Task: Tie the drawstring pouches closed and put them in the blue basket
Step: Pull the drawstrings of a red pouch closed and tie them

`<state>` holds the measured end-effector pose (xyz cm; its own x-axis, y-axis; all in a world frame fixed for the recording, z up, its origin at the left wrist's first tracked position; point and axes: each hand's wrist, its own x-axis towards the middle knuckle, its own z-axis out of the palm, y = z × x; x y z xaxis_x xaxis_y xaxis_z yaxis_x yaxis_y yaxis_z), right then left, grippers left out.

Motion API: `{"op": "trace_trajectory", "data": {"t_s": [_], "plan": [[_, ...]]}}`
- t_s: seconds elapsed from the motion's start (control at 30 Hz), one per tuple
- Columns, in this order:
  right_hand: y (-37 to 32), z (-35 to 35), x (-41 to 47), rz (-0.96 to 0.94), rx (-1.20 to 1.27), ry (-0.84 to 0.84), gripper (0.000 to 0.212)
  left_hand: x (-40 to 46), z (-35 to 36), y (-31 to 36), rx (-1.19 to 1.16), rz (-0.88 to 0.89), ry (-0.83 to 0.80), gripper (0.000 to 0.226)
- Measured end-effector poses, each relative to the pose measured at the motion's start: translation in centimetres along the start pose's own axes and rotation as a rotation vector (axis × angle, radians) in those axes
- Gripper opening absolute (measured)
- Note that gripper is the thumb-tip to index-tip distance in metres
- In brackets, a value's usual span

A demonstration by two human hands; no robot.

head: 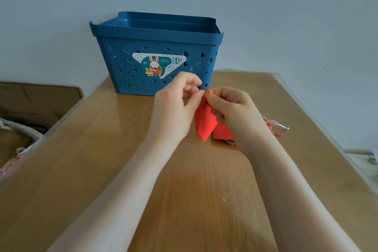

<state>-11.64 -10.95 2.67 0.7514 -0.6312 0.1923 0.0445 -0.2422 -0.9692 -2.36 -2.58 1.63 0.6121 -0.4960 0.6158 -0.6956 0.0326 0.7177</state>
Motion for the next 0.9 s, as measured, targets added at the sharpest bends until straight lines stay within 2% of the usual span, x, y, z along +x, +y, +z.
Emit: {"op": "trace_trajectory", "data": {"t_s": [0.1,0.17,0.4,0.53,0.6,0.73,0.8,0.9], "plan": [[-0.2,-0.7,0.1,0.043,0.127,0.01,0.023,-0.4,0.5,0.3,-0.08,0.051,-0.03,0.007],[-0.1,-1.0,0.2,0.05,0.202,0.002,0.023,-0.6,0.8,0.4,-0.106,0.072,-0.028,0.013],[0.1,-0.4,0.4,0.058,0.511,-0.077,0.017,-0.2,0.8,-0.4,-0.017,0.14,0.172,0.012],[0.1,-0.3,0.3,0.055,0.52,-0.093,0.016,-0.5,0.8,-0.3,0.006,0.198,0.172,0.009],[0.0,-0.5,0.3,0.09,0.552,-0.089,0.02,-0.6,0.9,-0.3,-0.103,0.058,0.137,0.011],[0.1,-0.8,0.6,0.15,0.696,-0.06,0.026,-0.5,1.3,0.8,-0.638,-0.451,0.07,0.028],[0.2,-0.8,0.7,0.186,0.796,-0.048,0.028,-0.4,1.5,1.4,-0.813,-0.551,0.061,0.029],[0.5,-0.6,0.9,0.237,0.948,-0.063,0.029,-0.4,1.4,1.6,-0.955,-0.606,0.063,0.029]]}}
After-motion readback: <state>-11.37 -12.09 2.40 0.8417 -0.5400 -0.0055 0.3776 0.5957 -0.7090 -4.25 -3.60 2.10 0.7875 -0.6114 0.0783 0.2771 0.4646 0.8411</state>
